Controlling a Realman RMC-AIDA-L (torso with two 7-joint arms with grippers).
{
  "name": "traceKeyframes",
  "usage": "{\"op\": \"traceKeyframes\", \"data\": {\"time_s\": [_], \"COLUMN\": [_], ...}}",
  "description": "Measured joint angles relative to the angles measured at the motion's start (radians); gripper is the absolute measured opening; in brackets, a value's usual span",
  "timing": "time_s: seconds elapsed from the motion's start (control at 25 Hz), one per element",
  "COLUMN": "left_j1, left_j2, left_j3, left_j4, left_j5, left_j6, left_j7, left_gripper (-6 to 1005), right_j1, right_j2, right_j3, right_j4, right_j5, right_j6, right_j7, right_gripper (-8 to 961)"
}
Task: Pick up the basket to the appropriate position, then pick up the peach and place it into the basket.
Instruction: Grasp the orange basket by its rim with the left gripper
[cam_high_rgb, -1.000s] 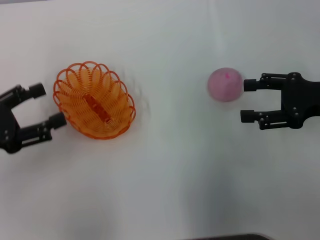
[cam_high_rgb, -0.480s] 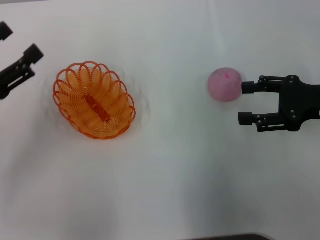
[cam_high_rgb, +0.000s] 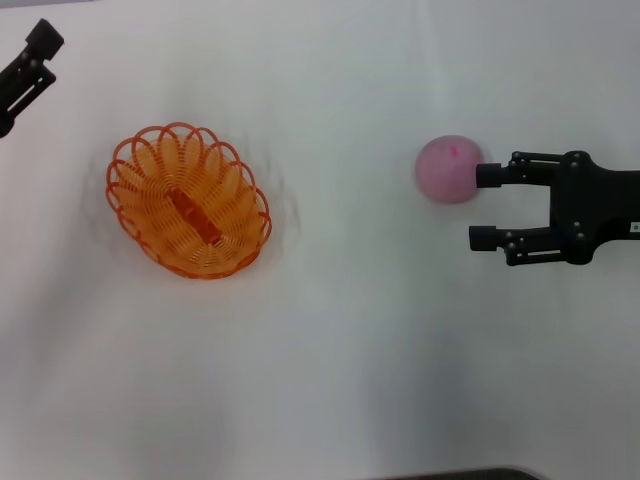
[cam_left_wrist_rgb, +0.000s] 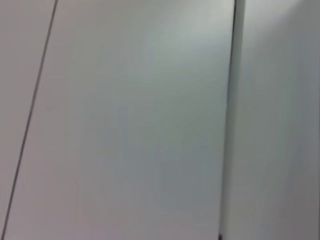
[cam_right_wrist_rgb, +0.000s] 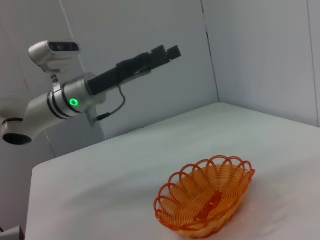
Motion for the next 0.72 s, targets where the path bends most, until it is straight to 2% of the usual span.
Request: {"op": "traceKeyframes", "data": {"time_s": [0.4,0.72], "left_j1": [-0.015,-0.025], "left_j2": [-0.001,0.001], "left_j3": [0.003,0.045], "left_j4": [-0.022,-0.005], "left_j5": [-0.035,-0.029], "left_j6": [-0.053,-0.126], "left_j7": [0.019,0.0], "left_gripper": [934,933], "right_j1": [0.004,0.007], "right_j2": [0.003,0.006], "right_j3": [-0.002,-0.005], "right_j4": [-0.001,-0.001], "right_j5": [0.0,0.0], "right_j6": [0.0,0.005], "right_j7": [-0.003,-0.005], "right_gripper": [851,851]}}
